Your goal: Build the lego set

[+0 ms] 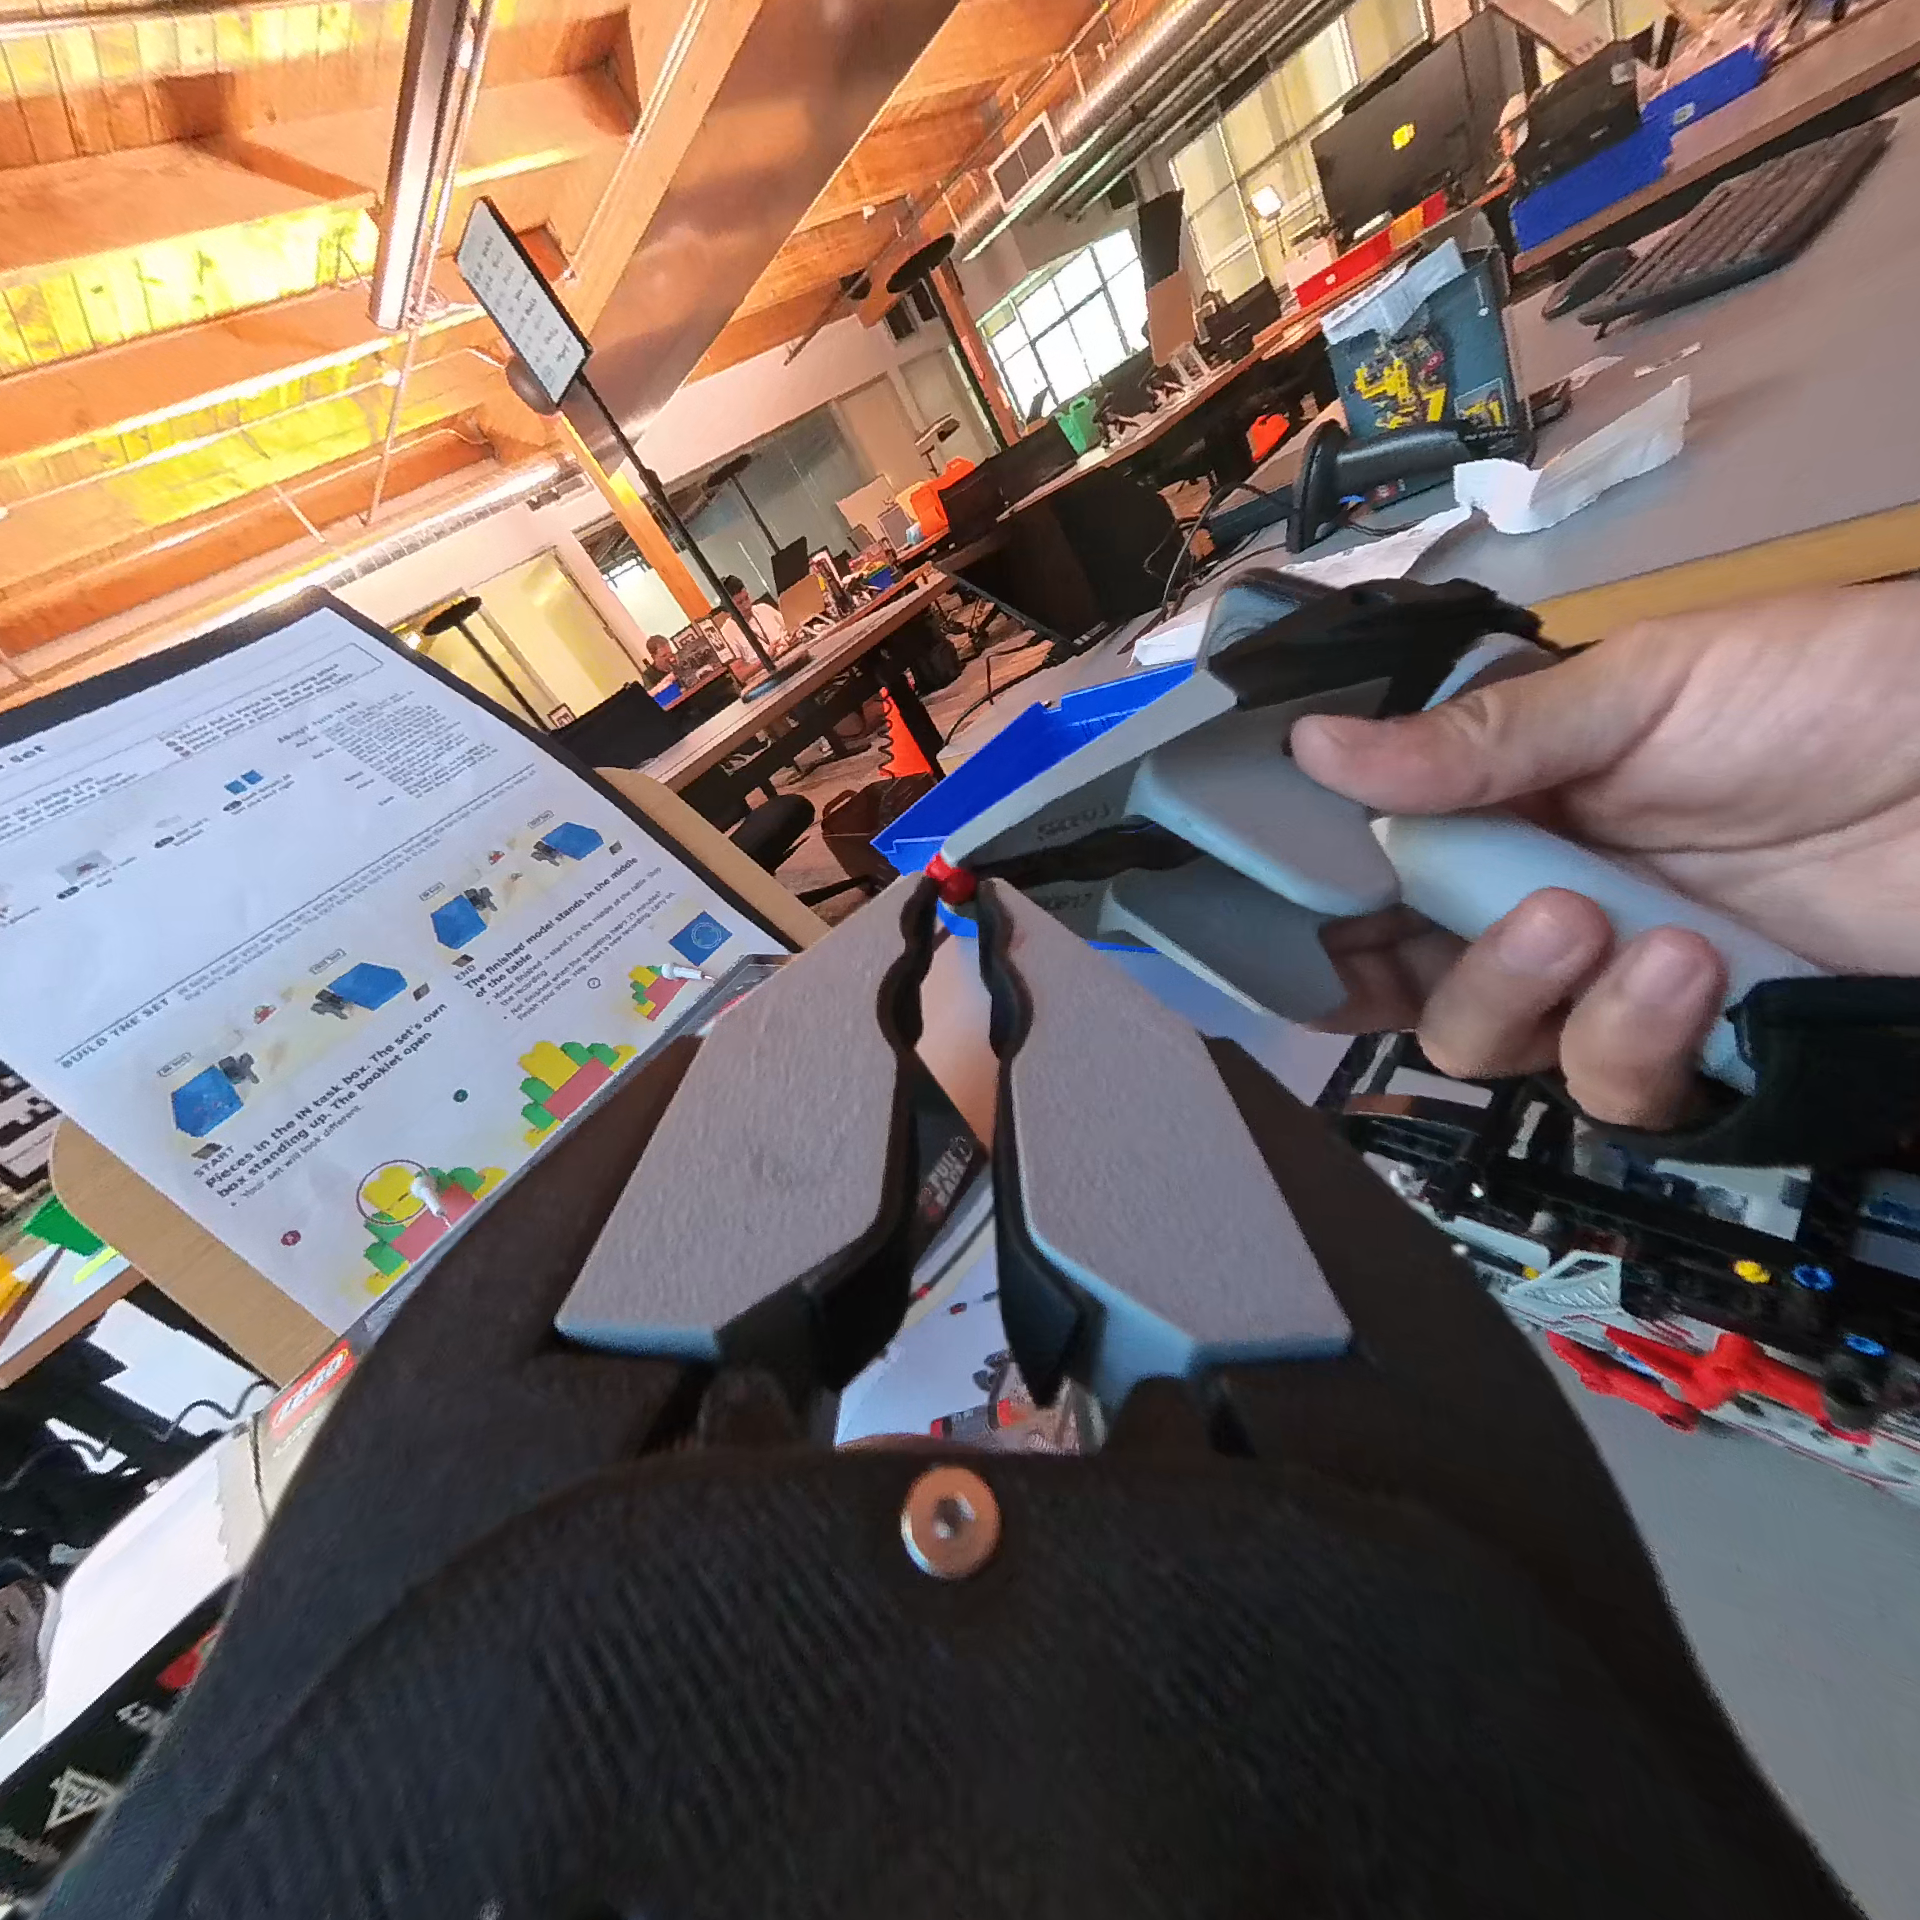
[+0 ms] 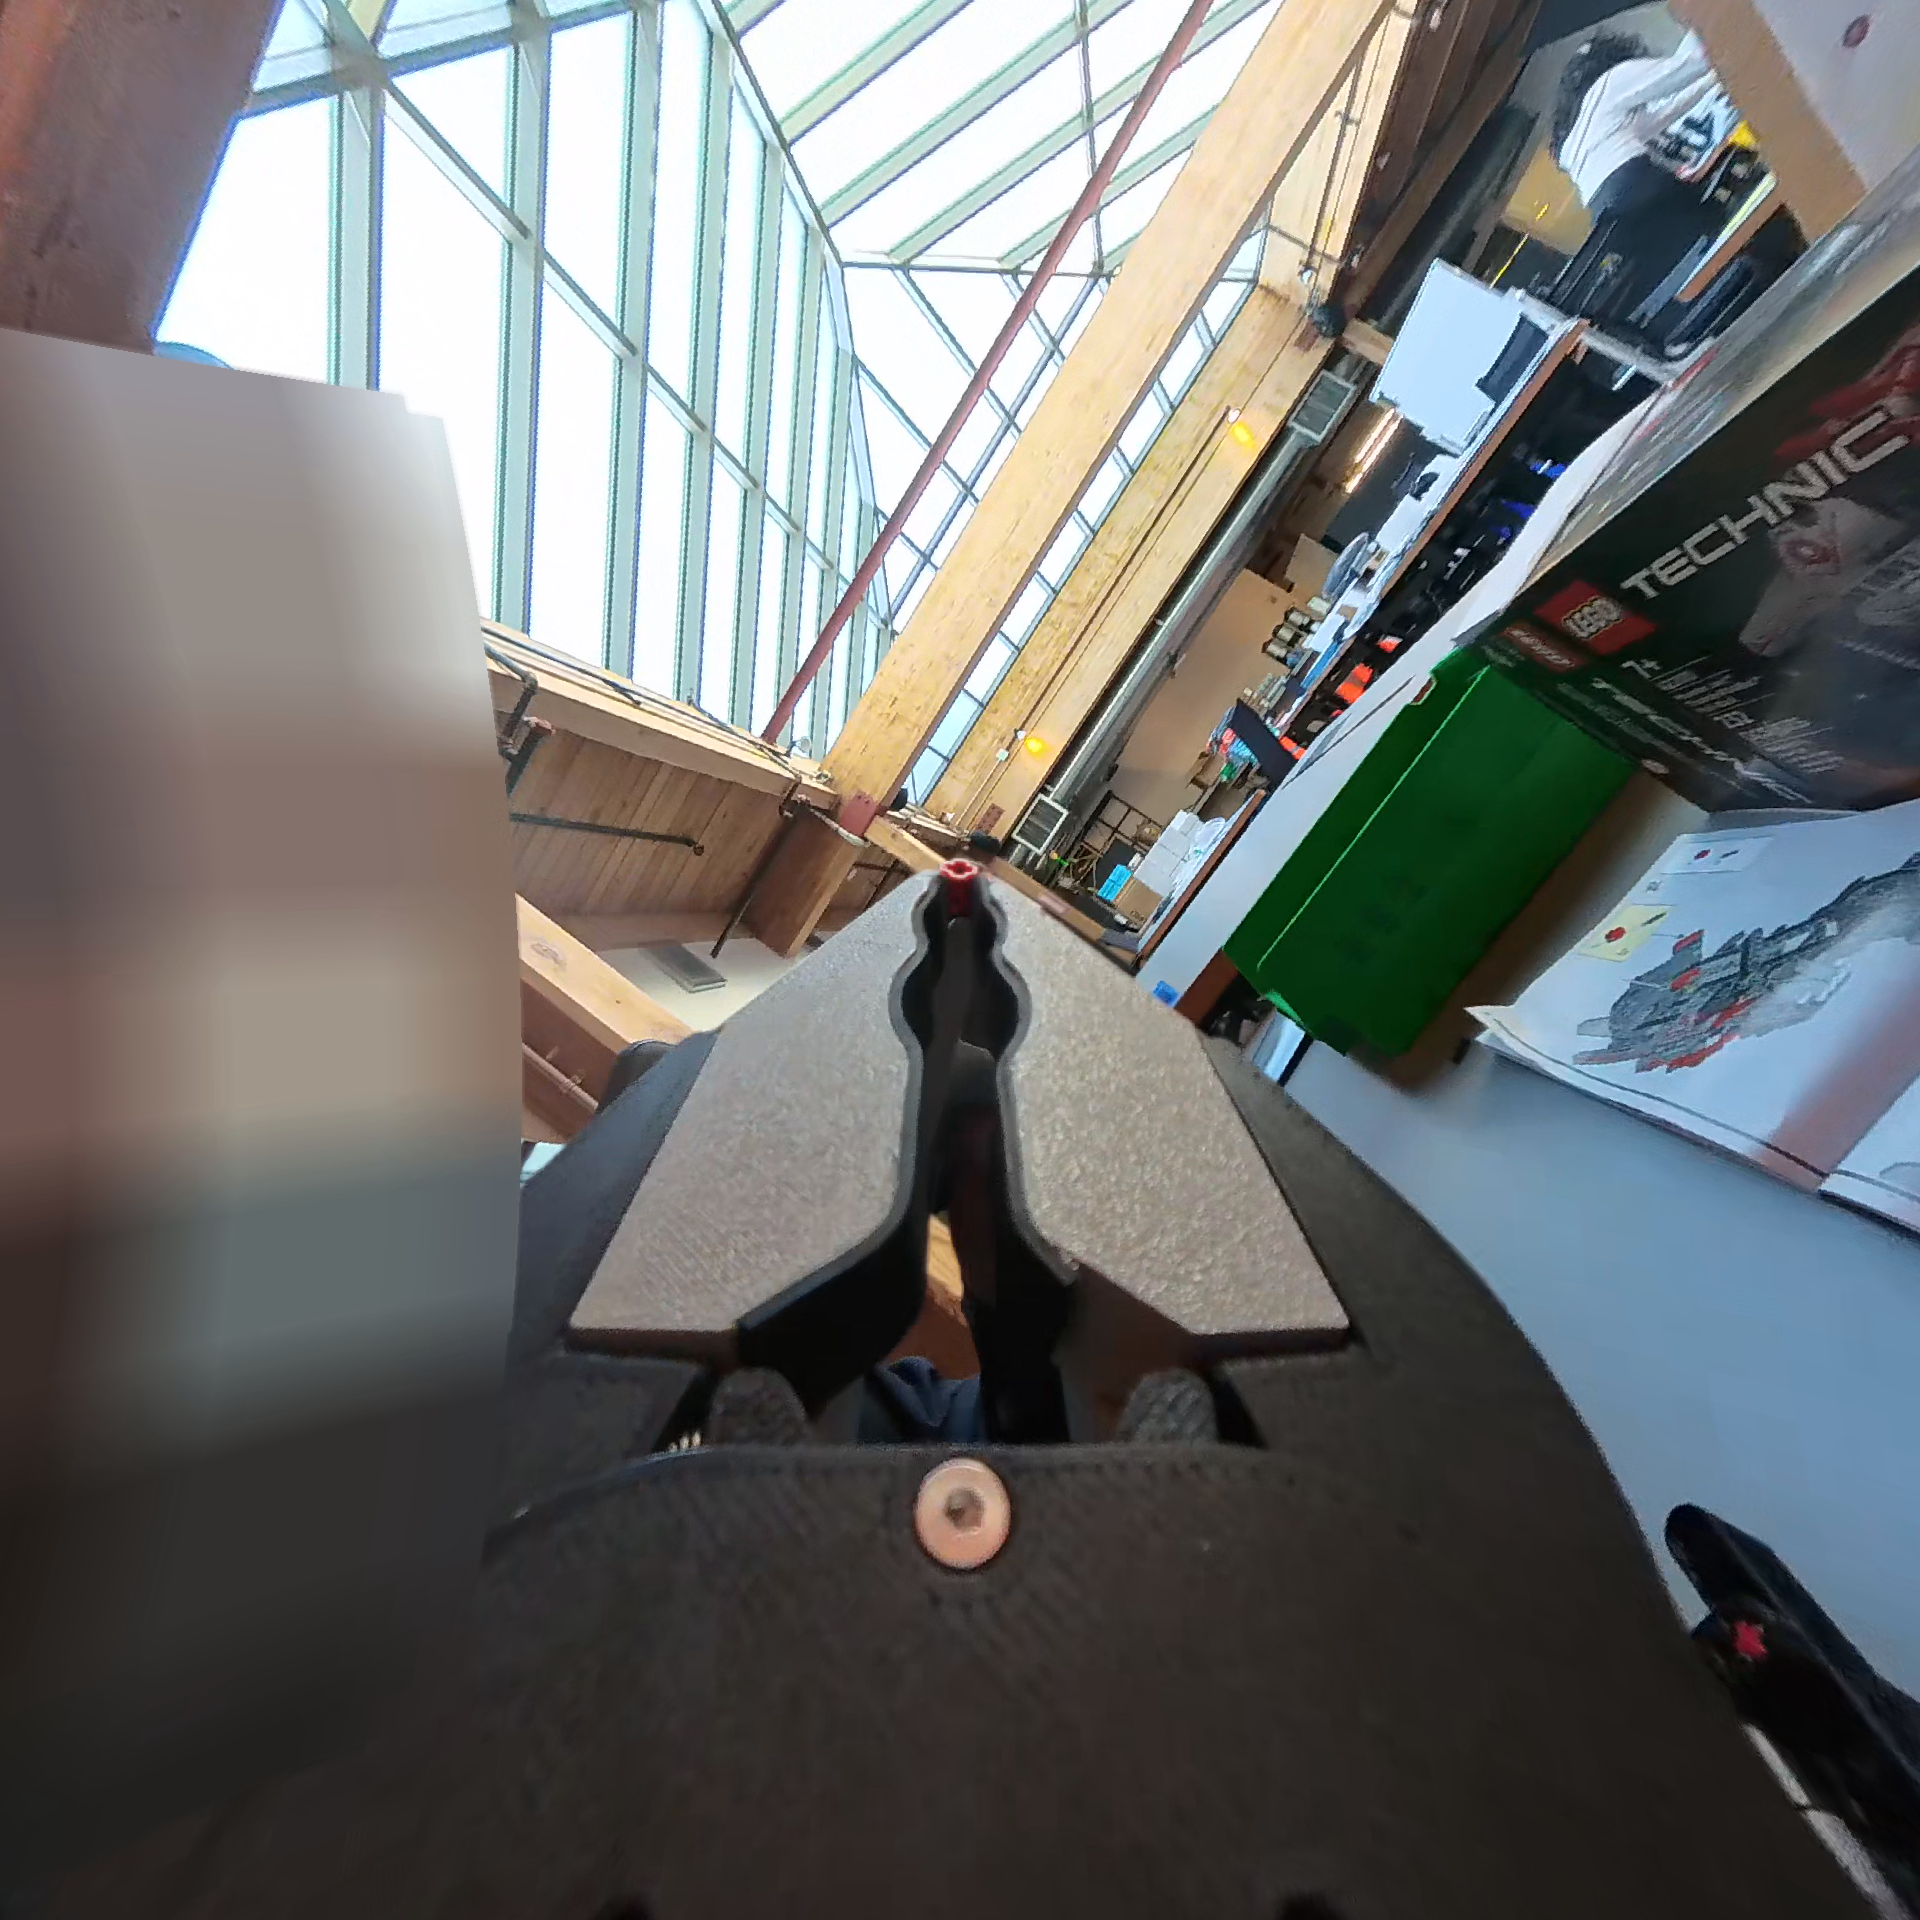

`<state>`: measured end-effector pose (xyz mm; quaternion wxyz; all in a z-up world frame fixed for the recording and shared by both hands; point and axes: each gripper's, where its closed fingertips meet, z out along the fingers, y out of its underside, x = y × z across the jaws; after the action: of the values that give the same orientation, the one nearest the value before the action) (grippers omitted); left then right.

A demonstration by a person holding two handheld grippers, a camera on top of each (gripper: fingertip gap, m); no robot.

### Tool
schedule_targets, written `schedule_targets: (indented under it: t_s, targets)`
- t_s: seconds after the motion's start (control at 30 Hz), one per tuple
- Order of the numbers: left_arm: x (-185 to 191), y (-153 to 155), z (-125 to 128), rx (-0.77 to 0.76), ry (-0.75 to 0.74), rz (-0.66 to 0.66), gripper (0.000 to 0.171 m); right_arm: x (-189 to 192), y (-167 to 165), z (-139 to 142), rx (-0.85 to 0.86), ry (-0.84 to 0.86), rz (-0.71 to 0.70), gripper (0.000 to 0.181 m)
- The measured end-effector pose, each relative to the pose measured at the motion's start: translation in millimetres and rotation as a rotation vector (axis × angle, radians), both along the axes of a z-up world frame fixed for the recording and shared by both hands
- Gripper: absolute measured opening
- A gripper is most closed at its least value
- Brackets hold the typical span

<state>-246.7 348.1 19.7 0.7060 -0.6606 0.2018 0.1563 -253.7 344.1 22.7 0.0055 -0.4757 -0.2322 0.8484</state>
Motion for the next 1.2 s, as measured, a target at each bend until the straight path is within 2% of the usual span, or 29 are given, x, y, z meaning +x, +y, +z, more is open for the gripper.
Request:
schedule_targets:
  t_s: [0.27, 0.37, 0.5, 0.57, 0.67, 0.77, 0.87, 1.0, 1.07, 1.13, 1.2]
  targets:
    - [-2, -3, -3, -0.038, 0.044, -0.033, 0.000, 2, 0, 0, 0.117, -0.003, -0.054, 0.000]
    - [7, -7, -10, -0.084, 0.022, -0.167, 0.000, 3, -6, -2, 0.184, -0.013, -0.047, 0.000]
    - [14, -3, -23, -0.133, 0.021, -0.209, 0.000, -6, -7, -12, 0.161, -0.042, -0.051, 0.000]
    - [9, 4, -35, -0.170, -0.046, -0.199, 0.000, -16, -2, -23, 0.174, -0.082, -0.095, 0.000]
    - [-3, 13, -56, -0.217, -0.261, -0.197, 0.000, -31, -1, -31, 0.157, -0.138, -0.098, 0.000]
    - [-28, 13, -75, -0.251, -0.386, -0.139, 0.000, -30, 15, -19, 0.168, -0.143, -0.084, 0.000]
    - [-54, -4, -96, -0.305, -0.416, -0.146, 0.000, -8, 45, 5, 0.329, -0.105, -0.138, 0.000]
    - [-84, -27, -146, -0.470, -0.470, -0.126, 0.000, 21, 75, 18, 0.563, -0.041, -0.224, 0.000]
    - [-82, -29, -152, -0.518, -0.538, -0.192, 0.000, 24, 95, 2, 0.690, -0.108, -0.249, 0.000]
    - [-79, -28, -159, -0.585, -0.527, -0.225, 0.002, 30, 106, -19, 0.822, -0.172, -0.208, 0.000]
    - [-80, -24, -167, -0.636, -0.475, -0.203, 0.007, 35, 123, -59, 0.972, -0.331, -0.171, 0.004]
